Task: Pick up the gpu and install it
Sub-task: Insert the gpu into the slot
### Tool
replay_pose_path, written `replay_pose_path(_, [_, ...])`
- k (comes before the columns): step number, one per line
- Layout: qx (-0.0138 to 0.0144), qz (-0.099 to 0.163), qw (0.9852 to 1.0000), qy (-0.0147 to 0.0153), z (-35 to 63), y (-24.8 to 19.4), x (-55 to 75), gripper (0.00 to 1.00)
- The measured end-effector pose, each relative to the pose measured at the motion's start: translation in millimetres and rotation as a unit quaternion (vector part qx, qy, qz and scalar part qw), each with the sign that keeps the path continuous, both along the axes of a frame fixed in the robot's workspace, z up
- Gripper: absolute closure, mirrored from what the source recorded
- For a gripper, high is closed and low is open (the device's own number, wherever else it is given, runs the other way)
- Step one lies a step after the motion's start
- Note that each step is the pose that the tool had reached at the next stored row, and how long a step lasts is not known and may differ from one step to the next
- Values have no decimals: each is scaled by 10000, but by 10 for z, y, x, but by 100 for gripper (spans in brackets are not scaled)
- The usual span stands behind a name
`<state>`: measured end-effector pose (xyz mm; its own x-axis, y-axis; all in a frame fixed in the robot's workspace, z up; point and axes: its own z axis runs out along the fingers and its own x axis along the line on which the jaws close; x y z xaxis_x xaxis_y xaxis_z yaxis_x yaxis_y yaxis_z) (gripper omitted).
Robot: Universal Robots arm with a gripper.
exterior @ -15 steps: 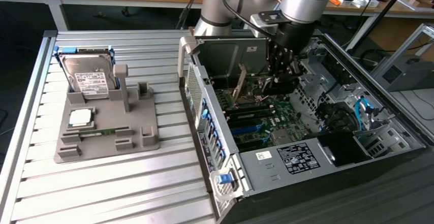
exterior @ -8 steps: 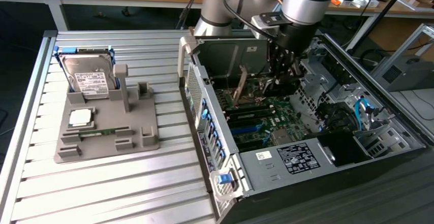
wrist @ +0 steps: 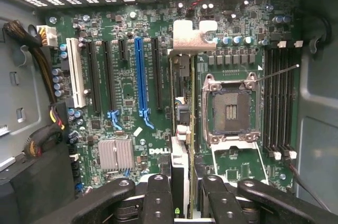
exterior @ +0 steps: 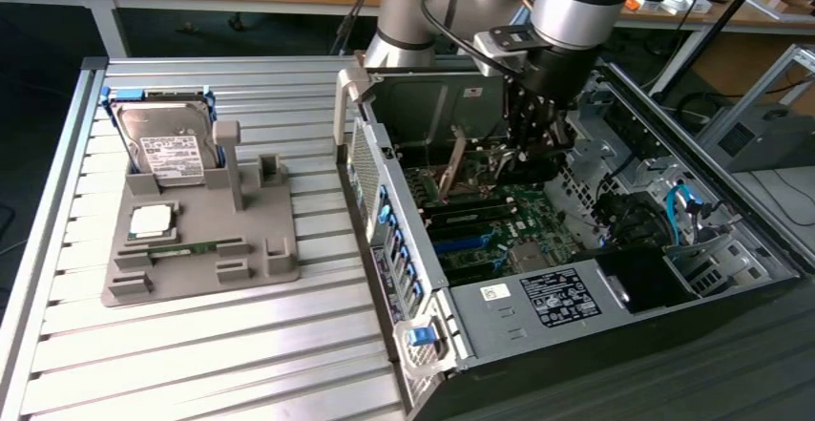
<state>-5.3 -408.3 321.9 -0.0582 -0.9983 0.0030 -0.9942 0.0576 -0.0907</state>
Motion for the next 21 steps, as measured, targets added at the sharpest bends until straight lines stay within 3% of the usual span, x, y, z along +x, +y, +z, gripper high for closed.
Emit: replay_pose_path(21, [-26, 0, 10000, 0, 0, -100, 0, 73])
